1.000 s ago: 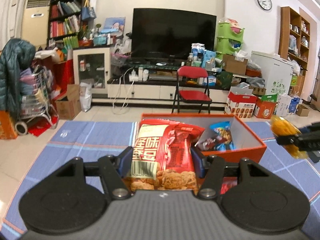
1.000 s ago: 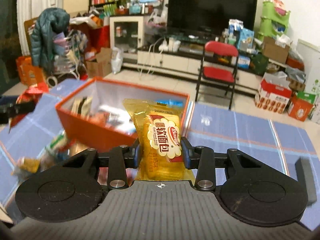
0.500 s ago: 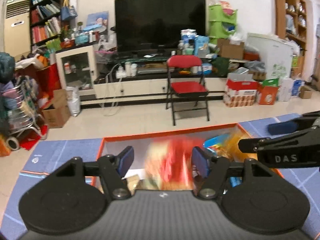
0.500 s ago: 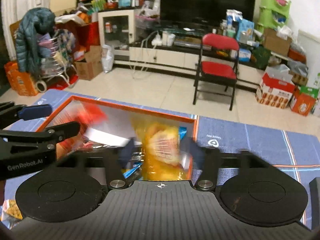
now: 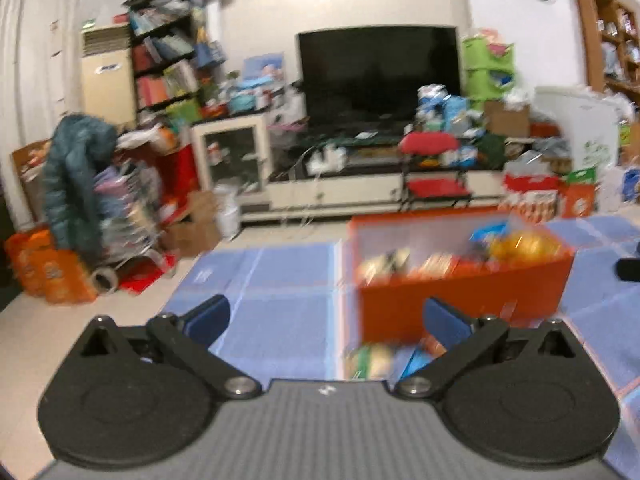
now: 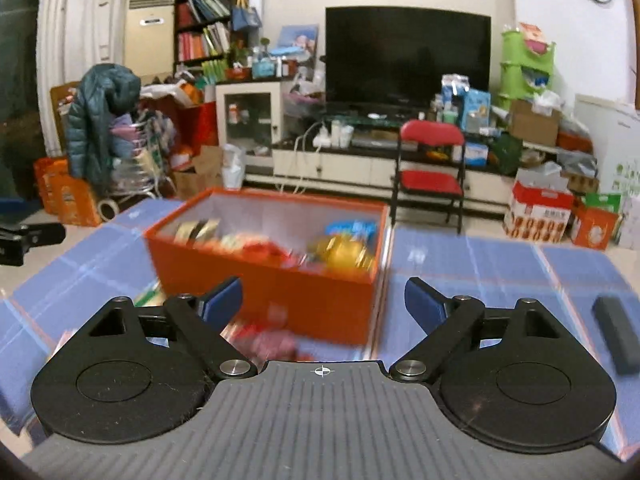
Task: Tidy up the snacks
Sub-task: 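Return both tools to the snack pile beside the box, then close the right tool on a brown chocolate packet while the left tool grasps a white-yellow chip packet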
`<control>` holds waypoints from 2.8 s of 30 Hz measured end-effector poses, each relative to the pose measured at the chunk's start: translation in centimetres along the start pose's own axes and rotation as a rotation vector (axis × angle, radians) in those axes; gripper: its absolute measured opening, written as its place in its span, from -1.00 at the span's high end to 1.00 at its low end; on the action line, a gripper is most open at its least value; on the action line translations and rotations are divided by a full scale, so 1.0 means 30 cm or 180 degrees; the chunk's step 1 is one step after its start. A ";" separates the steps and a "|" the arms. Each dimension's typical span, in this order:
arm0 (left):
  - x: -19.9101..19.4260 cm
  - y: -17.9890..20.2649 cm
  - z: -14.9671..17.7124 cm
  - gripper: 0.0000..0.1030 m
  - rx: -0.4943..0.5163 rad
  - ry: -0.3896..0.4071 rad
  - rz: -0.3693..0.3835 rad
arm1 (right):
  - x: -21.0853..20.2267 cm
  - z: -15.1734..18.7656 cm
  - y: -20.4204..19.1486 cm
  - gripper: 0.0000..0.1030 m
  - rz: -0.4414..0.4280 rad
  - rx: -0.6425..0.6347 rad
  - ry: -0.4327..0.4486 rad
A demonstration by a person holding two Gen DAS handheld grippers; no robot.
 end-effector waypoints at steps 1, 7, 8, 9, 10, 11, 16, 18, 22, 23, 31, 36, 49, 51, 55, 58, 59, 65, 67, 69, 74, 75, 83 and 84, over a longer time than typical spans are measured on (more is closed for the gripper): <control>-0.015 -0.021 0.046 -0.99 -0.0016 -0.0041 -0.0058 | -0.012 0.037 -0.021 -0.55 0.0001 -0.0025 -0.0040; -0.017 -0.079 0.230 -0.99 -0.0069 -0.0318 0.0017 | 0.030 0.186 -0.153 -0.40 -0.0131 -0.0365 -0.0337; -0.016 -0.064 0.244 -0.99 0.0021 -0.0345 0.0102 | 0.036 0.195 -0.159 -0.40 -0.0100 -0.0324 -0.0343; -0.017 -0.049 0.250 -0.98 0.0133 -0.0341 0.0210 | 0.041 0.203 -0.163 -0.42 -0.0058 -0.0250 -0.0351; -0.020 -0.040 0.254 -0.98 0.0245 -0.0321 0.0292 | 0.048 0.208 -0.166 -0.42 -0.0062 -0.0155 -0.0369; -0.021 -0.036 0.260 -0.99 0.0330 -0.0316 0.0357 | 0.053 0.213 -0.169 -0.41 -0.0068 -0.0063 -0.0389; 0.025 -0.031 0.284 -0.98 0.0336 -0.0451 0.0675 | 0.071 0.223 -0.173 -0.43 0.0160 0.0201 -0.0342; 0.037 -0.024 0.280 -0.98 0.0363 -0.0480 0.0683 | 0.096 0.244 -0.198 -0.43 0.0221 0.0185 -0.0385; 0.035 -0.019 0.273 -0.98 0.0407 -0.0481 0.0728 | 0.160 0.283 -0.228 -0.43 0.0416 0.0420 -0.0481; 0.031 -0.021 0.272 -0.98 0.0421 -0.0474 0.0728 | 0.174 0.285 -0.235 -0.43 0.0458 0.0477 -0.0485; 0.024 -0.052 0.288 -0.98 0.0355 -0.0576 0.0684 | 0.312 0.312 -0.284 -0.34 0.0789 0.0795 -0.0532; 0.028 -0.055 0.300 -0.98 0.0342 -0.0621 0.0704 | 0.326 0.311 -0.257 -0.02 0.0639 0.0783 -0.0691; 0.039 0.032 0.319 -0.98 0.0460 -0.0676 0.0941 | 0.314 0.298 -0.106 0.33 -0.0086 0.0930 -0.1115; 0.048 0.034 0.321 -0.98 0.0436 -0.0697 0.0960 | 0.305 0.290 -0.116 0.34 -0.0134 0.0824 -0.1138; 0.081 0.026 0.331 -0.98 0.0372 -0.0778 0.0936 | 0.292 0.304 -0.107 0.34 -0.0127 0.0586 -0.1206; 0.116 0.028 0.339 -0.94 0.0266 -0.0877 0.1001 | 0.294 0.328 -0.070 0.33 -0.0072 0.0616 -0.1207; 0.128 0.030 0.344 -0.91 0.0216 -0.0929 0.1042 | 0.296 0.334 -0.065 0.32 -0.0091 0.0560 -0.1191; 0.166 0.055 0.364 -0.73 0.0226 -0.1004 0.1034 | 0.298 0.336 -0.033 0.30 -0.0176 0.0524 -0.1066; 0.168 0.061 0.364 -0.74 0.0245 -0.1001 0.1038 | 0.300 0.336 -0.032 0.26 -0.0171 0.0522 -0.1052; 0.170 0.064 0.369 -0.74 0.0292 -0.1004 0.1034 | 0.303 0.338 -0.041 0.24 -0.0137 0.0394 -0.1055; 0.171 0.053 0.368 -0.74 0.0365 -0.0940 0.1104 | 0.306 0.337 -0.055 0.17 -0.0114 0.0238 -0.1116; 0.175 0.052 0.368 -0.74 0.0365 -0.0938 0.1117 | 0.305 0.337 -0.054 0.13 -0.0123 0.0260 -0.1120; 0.185 0.037 0.346 -0.54 0.0425 -0.0836 0.1163 | 0.313 0.338 -0.065 0.01 -0.0178 0.0203 -0.1127; 0.187 0.029 0.334 -0.52 0.0403 -0.0763 0.1149 | 0.311 0.340 -0.068 -0.01 -0.0176 0.0192 -0.1127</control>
Point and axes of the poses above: each gripper's, at about its wrist camera, not at the fingertips, and x roughly the way its jaws point, y to its right, z to its underside, the point moved 7 cm from there along x, roughly the way its jaws point, and after that the axes turned 2 degrees about y, right-handed, at the moved point
